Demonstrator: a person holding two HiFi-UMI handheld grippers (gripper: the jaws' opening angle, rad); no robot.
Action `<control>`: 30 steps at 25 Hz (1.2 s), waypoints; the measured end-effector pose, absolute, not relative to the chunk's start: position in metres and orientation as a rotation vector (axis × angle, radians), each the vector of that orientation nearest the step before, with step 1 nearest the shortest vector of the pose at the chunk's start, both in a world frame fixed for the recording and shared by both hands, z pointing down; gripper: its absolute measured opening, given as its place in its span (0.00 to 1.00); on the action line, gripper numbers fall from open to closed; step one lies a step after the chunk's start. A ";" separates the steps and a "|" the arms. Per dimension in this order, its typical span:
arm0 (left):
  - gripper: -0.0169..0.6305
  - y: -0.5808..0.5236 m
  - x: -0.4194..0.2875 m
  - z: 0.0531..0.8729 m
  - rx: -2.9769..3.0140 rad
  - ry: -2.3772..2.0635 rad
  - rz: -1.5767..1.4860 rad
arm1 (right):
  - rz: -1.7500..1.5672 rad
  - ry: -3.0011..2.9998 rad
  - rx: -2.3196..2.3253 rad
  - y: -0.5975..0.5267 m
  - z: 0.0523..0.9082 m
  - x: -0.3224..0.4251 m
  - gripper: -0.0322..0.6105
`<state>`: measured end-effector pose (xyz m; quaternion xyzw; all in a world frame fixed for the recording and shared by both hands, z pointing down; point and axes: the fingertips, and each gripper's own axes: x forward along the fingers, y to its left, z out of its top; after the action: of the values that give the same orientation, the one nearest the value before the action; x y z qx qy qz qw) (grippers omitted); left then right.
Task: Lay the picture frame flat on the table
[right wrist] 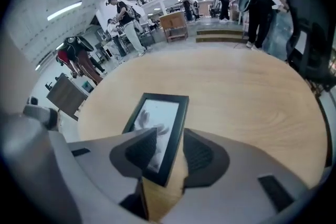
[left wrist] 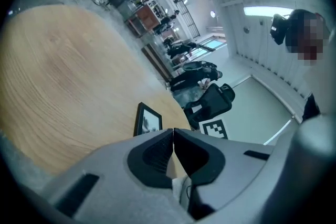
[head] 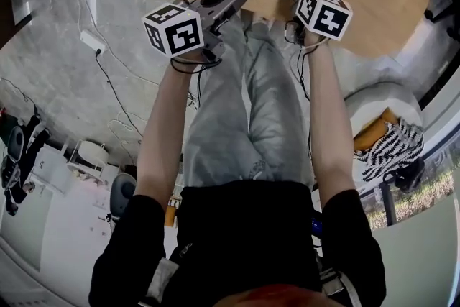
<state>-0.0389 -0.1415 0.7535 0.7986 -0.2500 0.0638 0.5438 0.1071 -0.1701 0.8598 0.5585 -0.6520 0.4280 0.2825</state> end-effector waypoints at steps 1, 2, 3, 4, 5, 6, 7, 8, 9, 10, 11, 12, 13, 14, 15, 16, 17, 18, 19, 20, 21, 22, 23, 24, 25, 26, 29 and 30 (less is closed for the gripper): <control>0.05 -0.147 -0.041 0.747 1.914 -0.641 0.155 | 1.140 -1.771 1.518 -0.171 0.849 0.106 0.28; 0.05 -0.152 -0.044 0.736 1.938 -0.690 0.155 | 1.148 -1.804 1.541 -0.171 0.835 0.104 0.21; 0.04 -0.156 -0.046 0.721 1.961 -0.736 0.147 | 1.166 -1.842 1.560 -0.170 0.817 0.101 0.13; 0.04 -0.160 -0.048 0.702 1.984 -0.778 0.127 | 1.186 -1.887 1.575 -0.168 0.795 0.098 0.10; 0.04 -0.165 -0.048 0.679 2.008 -0.814 0.094 | 1.201 -1.941 1.584 -0.169 0.770 0.095 0.09; 0.04 -0.172 -0.045 0.654 2.034 -0.843 0.045 | 1.202 -2.005 1.593 -0.172 0.742 0.093 0.08; 0.04 -0.180 -0.042 0.627 2.059 -0.866 -0.016 | 1.185 -2.076 1.604 -0.178 0.713 0.094 0.08; 0.04 -0.190 -0.037 0.601 2.082 -0.890 -0.079 | 1.151 -2.146 1.621 -0.187 0.682 0.095 0.08; 0.04 -0.200 -0.034 0.575 2.103 -0.920 -0.131 | 1.106 -2.212 1.642 -0.197 0.649 0.098 0.08; 0.04 -0.208 -0.031 0.549 2.123 -0.955 -0.164 | 1.057 -2.271 1.667 -0.206 0.617 0.101 0.07; 0.04 -0.214 -0.029 0.523 2.143 -0.996 -0.177 | 1.013 -2.322 1.694 -0.213 0.583 0.105 0.07; 0.04 -0.216 -0.027 0.497 2.162 -1.036 -0.179 | 0.978 -2.362 1.723 -0.216 0.551 0.109 0.07; 0.04 -0.214 -0.025 0.470 2.180 -1.073 -0.177 | 0.953 -2.393 1.758 -0.216 0.519 0.114 0.07; 0.04 -0.210 -0.023 0.442 2.202 -1.104 -0.181 | 0.930 -2.415 1.799 -0.214 0.488 0.119 0.07; 0.04 -0.207 -0.020 0.412 2.231 -1.126 -0.196 | 0.897 -2.429 1.851 -0.213 0.457 0.125 0.07; 0.04 -0.205 -0.017 0.381 2.269 -1.140 -0.225 | 0.838 -2.438 1.911 -0.213 0.427 0.130 0.07; 0.04 -0.204 -0.014 0.351 2.317 -1.147 -0.268 | 0.752 -2.451 1.969 -0.213 0.395 0.135 0.07; 0.04 -0.205 -0.009 0.321 2.372 -1.152 -0.316 | 0.649 -2.474 2.016 -0.215 0.364 0.138 0.07; 0.04 -0.207 -0.005 0.294 2.427 -1.157 -0.363 | 0.549 -2.505 2.045 -0.216 0.335 0.140 0.07; 0.04 -0.208 -0.001 0.269 2.477 -1.165 -0.403 | 0.460 -2.540 2.054 -0.215 0.308 0.140 0.07; 0.04 -0.207 0.003 0.247 2.525 -1.173 -0.431 | 0.388 -2.575 2.043 -0.214 0.286 0.139 0.07; 0.04 -0.207 0.008 0.228 2.571 -1.181 -0.445 | 0.332 -2.608 2.015 -0.213 0.267 0.137 0.07; 0.04 -0.206 0.011 0.212 2.612 -1.195 -0.450 | 0.291 -2.639 1.981 -0.211 0.251 0.135 0.07; 0.04 -0.205 0.015 0.200 2.646 -1.219 -0.446 | 0.258 -2.659 1.956 -0.209 0.237 0.135 0.07; 0.04 -0.203 0.018 0.191 2.675 -1.253 -0.432 | 0.227 -2.660 1.949 -0.206 0.226 0.137 0.07; 0.04 -0.202 0.020 0.185 2.699 -1.295 -0.402 | 0.197 -2.644 1.952 -0.204 0.218 0.140 0.07; 0.04 -0.203 0.023 0.182 2.728 -1.473 -0.222 | 0.123 -2.577 1.944 -0.200 0.203 0.145 0.07; 0.04 -0.205 0.024 0.183 2.726 -1.526 -0.166 | 0.109 -2.565 1.936 -0.200 0.200 0.145 0.07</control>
<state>0.0235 -0.2048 0.1833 0.8713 -0.4878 -0.0530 0.0068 0.1454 -0.2004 0.1999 0.6016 -0.7972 0.0340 -0.0370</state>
